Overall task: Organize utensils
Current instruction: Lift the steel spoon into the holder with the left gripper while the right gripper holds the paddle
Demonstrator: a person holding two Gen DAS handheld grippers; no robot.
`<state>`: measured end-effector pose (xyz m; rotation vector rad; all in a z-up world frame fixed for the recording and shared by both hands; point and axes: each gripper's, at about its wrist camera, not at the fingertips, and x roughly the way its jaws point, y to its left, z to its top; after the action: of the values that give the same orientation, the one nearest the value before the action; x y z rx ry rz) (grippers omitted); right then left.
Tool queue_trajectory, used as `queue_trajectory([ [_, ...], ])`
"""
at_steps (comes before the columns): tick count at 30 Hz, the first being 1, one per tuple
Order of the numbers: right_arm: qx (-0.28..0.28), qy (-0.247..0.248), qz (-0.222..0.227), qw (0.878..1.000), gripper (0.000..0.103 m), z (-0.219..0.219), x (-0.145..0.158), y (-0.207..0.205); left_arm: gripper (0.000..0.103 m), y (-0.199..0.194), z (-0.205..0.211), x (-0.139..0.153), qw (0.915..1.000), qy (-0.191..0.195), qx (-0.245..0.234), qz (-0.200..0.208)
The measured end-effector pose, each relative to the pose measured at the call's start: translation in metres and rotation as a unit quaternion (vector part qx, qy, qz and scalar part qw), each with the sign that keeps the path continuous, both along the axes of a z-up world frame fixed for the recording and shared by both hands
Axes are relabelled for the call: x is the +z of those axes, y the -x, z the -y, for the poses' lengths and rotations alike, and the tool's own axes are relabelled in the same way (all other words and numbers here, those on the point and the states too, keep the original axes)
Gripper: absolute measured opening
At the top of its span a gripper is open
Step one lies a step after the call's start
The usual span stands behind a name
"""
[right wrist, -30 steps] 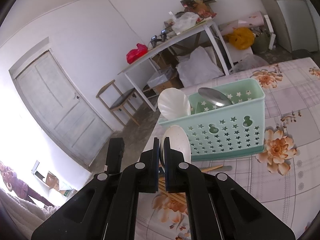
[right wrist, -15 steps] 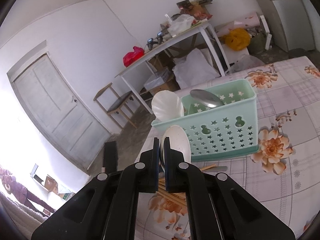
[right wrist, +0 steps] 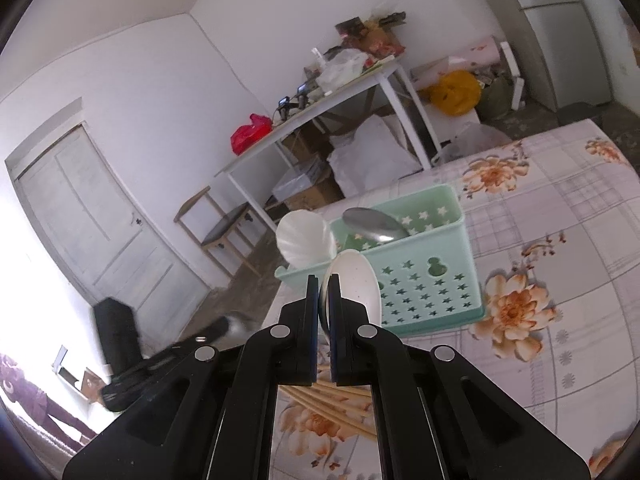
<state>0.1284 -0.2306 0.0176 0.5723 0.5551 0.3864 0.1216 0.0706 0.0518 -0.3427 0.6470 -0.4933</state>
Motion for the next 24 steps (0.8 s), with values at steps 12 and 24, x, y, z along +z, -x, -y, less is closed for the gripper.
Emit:
queue_trajectory([
  [12,-0.025,0.001,0.001,1.0,0.003,0.009,-0.001,0.005,0.001,0.034,-0.023,0.099,0.989,0.038,-0.012,0.142],
  [24,-0.027,-0.001,0.005,1.0,0.003,0.014,-0.002,0.007,0.001,0.005,0.01,0.142,0.9699,-0.041,0.014,0.24],
])
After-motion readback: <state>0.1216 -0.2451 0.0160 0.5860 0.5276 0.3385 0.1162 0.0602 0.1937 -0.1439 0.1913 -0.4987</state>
